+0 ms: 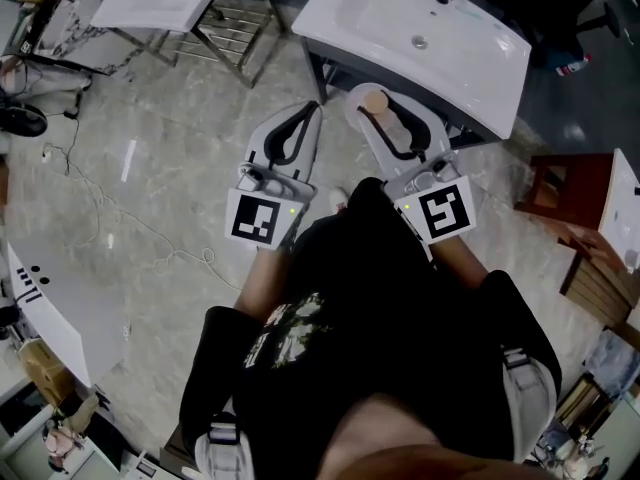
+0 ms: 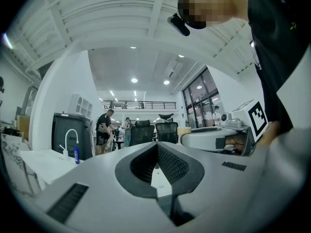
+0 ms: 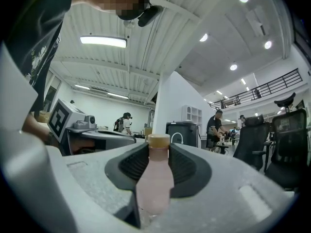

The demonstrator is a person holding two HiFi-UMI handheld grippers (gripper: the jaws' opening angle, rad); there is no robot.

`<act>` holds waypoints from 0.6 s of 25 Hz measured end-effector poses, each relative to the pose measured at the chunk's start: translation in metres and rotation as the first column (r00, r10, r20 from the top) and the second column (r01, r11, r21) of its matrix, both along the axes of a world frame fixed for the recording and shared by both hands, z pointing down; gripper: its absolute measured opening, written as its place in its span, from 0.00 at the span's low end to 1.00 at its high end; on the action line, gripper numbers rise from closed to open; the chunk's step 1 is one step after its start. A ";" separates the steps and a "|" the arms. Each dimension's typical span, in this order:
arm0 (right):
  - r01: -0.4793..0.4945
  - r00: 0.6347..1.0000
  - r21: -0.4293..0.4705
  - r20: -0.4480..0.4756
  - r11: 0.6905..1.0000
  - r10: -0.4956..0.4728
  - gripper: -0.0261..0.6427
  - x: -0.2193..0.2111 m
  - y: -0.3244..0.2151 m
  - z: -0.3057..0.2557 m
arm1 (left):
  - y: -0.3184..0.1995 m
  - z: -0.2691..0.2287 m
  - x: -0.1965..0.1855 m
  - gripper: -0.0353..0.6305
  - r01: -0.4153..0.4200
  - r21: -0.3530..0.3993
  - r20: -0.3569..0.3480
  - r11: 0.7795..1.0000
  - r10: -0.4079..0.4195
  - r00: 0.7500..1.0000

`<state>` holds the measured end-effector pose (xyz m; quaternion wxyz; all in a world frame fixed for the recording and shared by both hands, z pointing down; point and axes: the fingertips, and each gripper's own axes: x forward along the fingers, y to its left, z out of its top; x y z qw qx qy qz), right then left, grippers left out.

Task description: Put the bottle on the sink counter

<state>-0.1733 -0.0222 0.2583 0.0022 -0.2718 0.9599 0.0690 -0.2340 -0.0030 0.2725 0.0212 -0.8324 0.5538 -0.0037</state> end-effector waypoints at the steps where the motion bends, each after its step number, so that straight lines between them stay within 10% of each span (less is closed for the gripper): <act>1: -0.007 1.000 -0.002 -0.002 1.000 0.007 0.22 -0.002 -0.003 0.001 | -0.003 0.001 -0.002 0.07 -0.005 -0.002 -0.001 1.000 0.005 1.000; 15: -0.055 0.998 -0.021 -0.013 0.998 0.054 0.22 -0.021 -0.065 0.009 | -0.064 0.009 -0.024 0.07 -0.047 -0.037 0.009 0.998 0.047 0.999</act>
